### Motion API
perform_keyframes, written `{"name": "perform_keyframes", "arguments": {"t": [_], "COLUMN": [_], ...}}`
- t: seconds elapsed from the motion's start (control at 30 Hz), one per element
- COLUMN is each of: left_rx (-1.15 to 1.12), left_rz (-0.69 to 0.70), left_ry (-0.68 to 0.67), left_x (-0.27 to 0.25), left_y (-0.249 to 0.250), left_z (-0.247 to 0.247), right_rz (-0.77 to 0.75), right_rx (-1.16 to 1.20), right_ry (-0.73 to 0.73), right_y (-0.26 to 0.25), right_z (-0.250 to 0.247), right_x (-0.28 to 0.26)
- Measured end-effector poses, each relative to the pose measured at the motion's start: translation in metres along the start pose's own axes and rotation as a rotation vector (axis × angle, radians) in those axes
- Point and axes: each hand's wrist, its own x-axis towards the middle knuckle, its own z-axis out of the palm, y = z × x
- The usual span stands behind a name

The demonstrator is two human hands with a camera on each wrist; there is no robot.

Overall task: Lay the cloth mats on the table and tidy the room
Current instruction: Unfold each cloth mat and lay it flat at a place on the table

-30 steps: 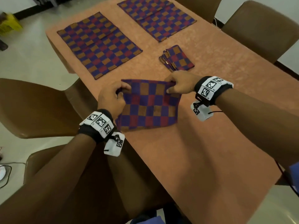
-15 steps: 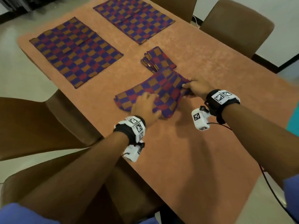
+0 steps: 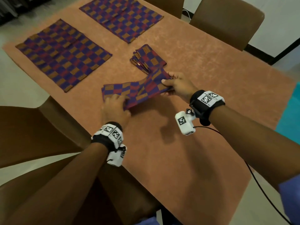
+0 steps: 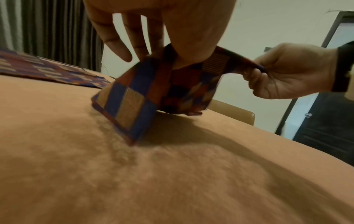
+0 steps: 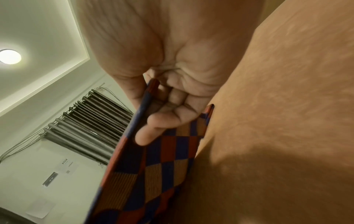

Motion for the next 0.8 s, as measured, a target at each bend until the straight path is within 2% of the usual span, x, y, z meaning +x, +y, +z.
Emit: {"name": "perform_keyframes", "arguments": {"t": [0.13,0.3,0.43,0.5,0.6,0.7,0.8], "left_rx": [0.081,0.118,0.094,0.076,0.064,0.043,-0.054], "left_rz": [-0.008,-0.072,-0.03,0.049,0.178,0.24,0.248], "left_ry": [0.146,0.305,0.318,0.257,0.108,-0.097,-0.265], "left_x": [0.016,0.028,0.006,-0.018,-0.067,-0.119,-0.16], "left_y": [-0.047,-0.072,-0.068,-0.061,-0.042,-0.017,0.007], "left_z": [-0.045,-0.092,-0.093,-0.078,-0.038,0.011,0.048], "right_rz": [-0.034,-0.113,-0.147,-0.102,-0.003,0.113,0.125], "right_rx": [-0.102,-0.18,-0.119,-0.072,-0.151,-0.38,-0.636], "right_ry": [-0.016,-0.053,-0.014,0.035,0.07,0.109,0.059], "right_y": [-0.018,-0.054,-0.069,-0.061,-0.024,0.029,0.07], "right_z": [0.018,0.044,0.054,0.045,0.021,-0.013,-0.043], "right_x": [0.023,0.054,0.062,0.055,0.029,-0.012,-0.058]}}
